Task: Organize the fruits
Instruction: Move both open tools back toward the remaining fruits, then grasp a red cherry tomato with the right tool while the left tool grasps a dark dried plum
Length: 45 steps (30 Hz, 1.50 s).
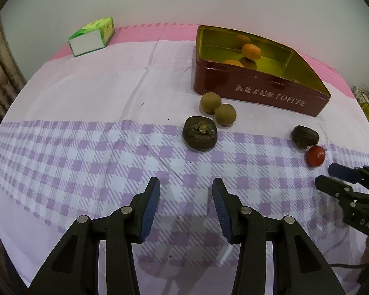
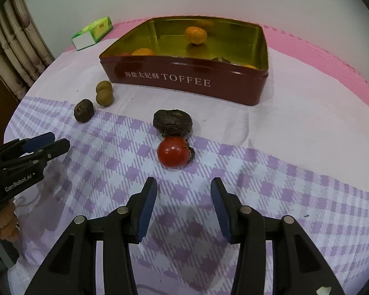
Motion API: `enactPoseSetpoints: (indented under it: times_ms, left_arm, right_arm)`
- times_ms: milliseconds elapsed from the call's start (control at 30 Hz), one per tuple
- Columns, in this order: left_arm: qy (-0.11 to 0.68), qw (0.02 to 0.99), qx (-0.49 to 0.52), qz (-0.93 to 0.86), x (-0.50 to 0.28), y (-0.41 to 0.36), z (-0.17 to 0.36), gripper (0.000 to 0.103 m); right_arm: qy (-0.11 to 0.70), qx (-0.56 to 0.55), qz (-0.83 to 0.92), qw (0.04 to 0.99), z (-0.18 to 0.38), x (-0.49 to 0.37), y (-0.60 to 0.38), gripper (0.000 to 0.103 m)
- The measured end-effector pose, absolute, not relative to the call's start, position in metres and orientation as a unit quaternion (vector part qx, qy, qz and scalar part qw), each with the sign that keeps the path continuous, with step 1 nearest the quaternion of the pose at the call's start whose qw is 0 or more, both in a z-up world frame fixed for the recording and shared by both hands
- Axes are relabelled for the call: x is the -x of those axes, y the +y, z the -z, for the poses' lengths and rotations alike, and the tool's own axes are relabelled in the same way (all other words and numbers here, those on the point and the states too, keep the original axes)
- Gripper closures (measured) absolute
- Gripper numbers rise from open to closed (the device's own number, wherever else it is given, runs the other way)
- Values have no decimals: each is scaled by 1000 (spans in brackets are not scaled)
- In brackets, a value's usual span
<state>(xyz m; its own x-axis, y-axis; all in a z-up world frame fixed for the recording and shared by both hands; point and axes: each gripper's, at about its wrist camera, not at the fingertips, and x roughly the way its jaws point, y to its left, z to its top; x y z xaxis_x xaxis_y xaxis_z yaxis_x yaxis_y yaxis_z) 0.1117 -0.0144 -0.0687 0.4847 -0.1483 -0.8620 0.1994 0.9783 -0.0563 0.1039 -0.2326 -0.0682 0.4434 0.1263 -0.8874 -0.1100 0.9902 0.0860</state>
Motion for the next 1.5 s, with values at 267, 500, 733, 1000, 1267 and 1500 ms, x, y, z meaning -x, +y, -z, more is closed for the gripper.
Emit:
enactPoseSetpoints:
  times_ms: [267, 500, 733, 1000, 1267, 1500]
  left_arm:
    - [499, 860, -18, 102, -123, -14, 74, 57]
    - [498, 861, -13, 103, -131, -14, 76, 57]
    - [496, 861, -10, 111, -137, -17, 74, 57]
    - [494, 861, -15, 116, -152, -30, 76, 57]
    - [492, 861, -26, 127, -171, -44, 77, 57]
    - [493, 860, -31, 127, -186, -49, 82, 58]
  right_arm:
    - [516, 12, -66, 854, 69, -119, -225, 64]
    - [513, 27, -63, 856, 68, -125, -220, 73]
    - [512, 20, -59, 857, 68, -121, -225, 74]
    - [513, 7, -43, 857, 68, -118, -243, 74]
    - [512, 7, -39, 858, 68, -119, -244, 74]
    - [512, 6, -39, 858, 68, -119, -244, 74]
